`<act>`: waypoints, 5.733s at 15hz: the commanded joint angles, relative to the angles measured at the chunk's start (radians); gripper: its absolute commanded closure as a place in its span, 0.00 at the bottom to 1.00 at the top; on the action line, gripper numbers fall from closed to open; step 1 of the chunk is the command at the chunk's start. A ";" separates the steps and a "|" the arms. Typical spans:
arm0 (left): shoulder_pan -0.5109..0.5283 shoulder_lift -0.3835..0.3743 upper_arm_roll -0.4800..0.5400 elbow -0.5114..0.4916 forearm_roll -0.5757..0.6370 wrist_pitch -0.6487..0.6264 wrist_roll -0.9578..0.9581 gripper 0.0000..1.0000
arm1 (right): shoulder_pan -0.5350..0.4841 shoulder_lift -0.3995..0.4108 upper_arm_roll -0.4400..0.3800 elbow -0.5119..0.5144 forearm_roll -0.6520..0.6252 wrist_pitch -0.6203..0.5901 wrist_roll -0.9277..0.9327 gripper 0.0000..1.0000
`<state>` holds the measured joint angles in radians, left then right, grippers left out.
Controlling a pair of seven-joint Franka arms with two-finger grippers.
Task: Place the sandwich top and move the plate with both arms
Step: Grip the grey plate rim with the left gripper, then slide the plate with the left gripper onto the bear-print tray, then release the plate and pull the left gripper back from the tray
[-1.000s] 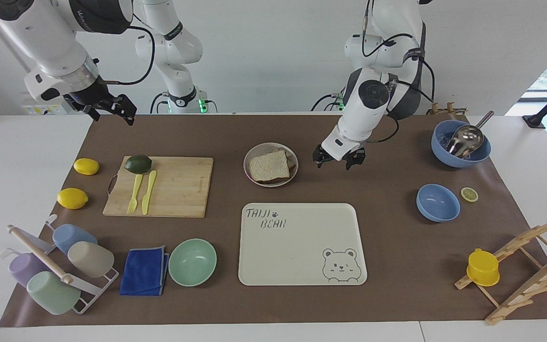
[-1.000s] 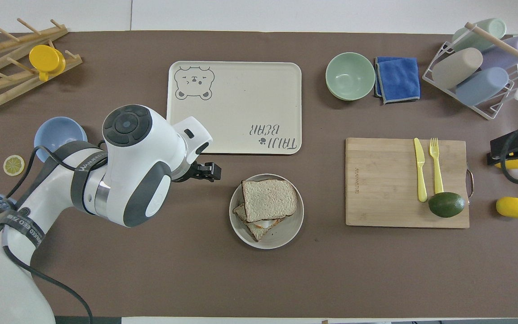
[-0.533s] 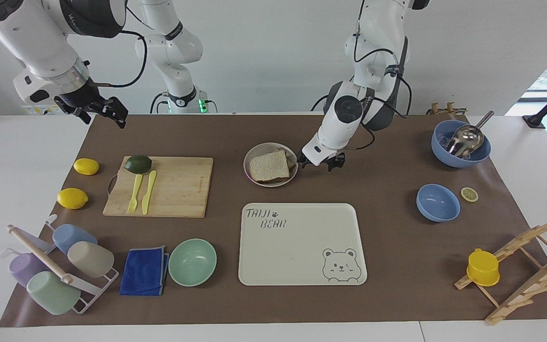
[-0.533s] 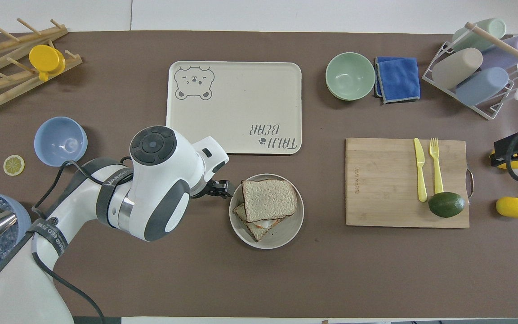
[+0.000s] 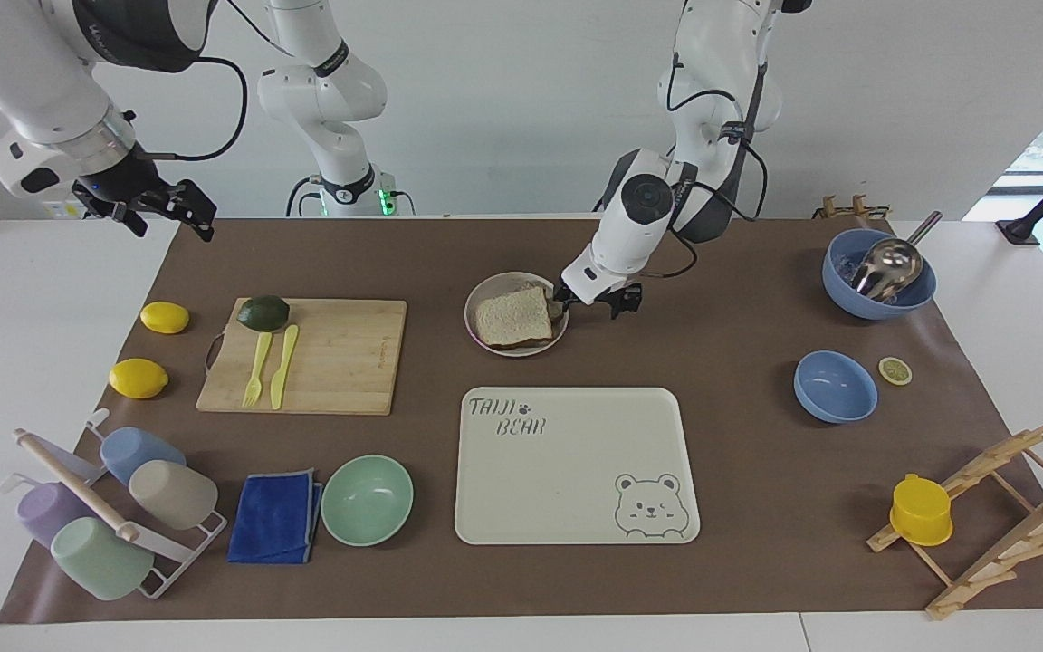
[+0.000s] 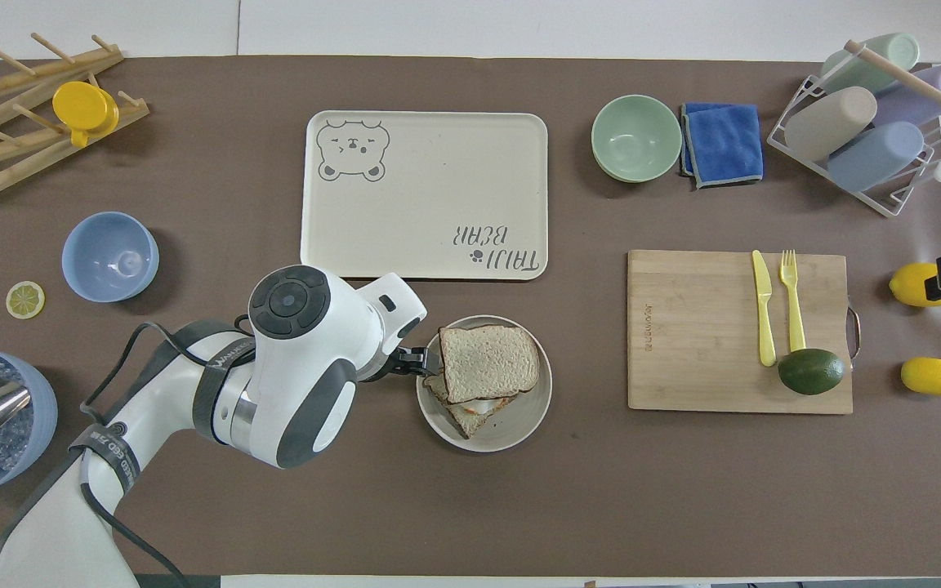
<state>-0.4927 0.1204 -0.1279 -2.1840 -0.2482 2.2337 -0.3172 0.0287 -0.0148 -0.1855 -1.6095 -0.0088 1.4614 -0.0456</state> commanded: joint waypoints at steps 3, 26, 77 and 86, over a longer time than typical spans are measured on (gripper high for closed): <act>-0.027 -0.050 0.013 -0.088 -0.054 0.081 -0.088 0.11 | 0.000 0.001 0.003 0.002 0.026 0.034 0.039 0.00; -0.075 -0.031 0.013 -0.135 -0.151 0.224 -0.155 0.82 | 0.005 -0.005 0.021 0.000 0.027 0.008 0.027 0.00; 0.220 0.435 0.024 0.606 -0.175 -0.025 0.165 1.00 | 0.005 -0.013 0.054 -0.007 0.013 -0.001 0.036 0.00; 0.232 0.429 0.025 0.598 -0.172 -0.043 0.181 0.00 | 0.005 -0.013 0.054 -0.007 0.013 -0.001 0.036 0.00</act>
<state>-0.2683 0.5656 -0.1040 -1.5772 -0.4308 2.1902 -0.1484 0.0423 -0.0149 -0.1413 -1.6072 -0.0046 1.4702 -0.0246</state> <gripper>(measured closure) 0.731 0.000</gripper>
